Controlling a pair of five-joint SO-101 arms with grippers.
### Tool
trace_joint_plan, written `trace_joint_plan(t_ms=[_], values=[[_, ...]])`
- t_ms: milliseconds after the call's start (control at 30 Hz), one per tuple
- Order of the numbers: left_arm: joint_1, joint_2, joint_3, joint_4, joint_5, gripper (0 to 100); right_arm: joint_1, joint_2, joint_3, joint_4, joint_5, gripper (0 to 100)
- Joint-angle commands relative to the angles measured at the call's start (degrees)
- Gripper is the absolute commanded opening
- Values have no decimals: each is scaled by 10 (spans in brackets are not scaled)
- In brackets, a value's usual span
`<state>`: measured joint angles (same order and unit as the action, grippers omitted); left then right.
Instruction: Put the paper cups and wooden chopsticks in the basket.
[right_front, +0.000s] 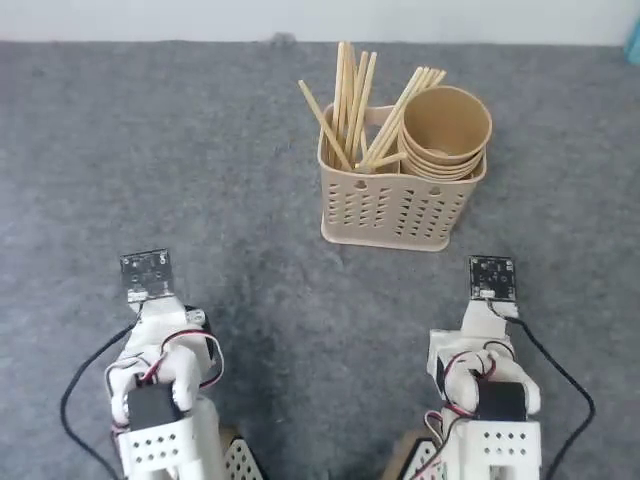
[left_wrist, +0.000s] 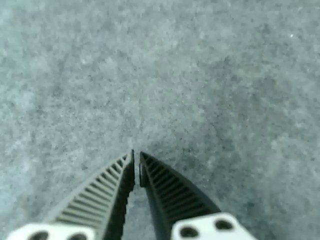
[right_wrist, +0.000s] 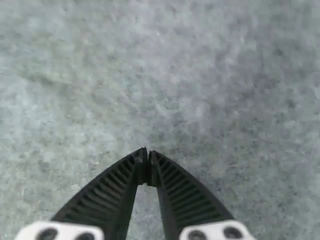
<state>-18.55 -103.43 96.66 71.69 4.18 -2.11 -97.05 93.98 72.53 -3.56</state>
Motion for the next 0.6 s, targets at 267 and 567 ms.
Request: trace_joint_plan(t_ms=[267, 567], values=[[-1, -9, -1, 6, -4, 12, 1, -7, 14, 0, -6, 8], [55, -9, -1, 6, -4, 12, 2, -7, 14, 0, -6, 8]])
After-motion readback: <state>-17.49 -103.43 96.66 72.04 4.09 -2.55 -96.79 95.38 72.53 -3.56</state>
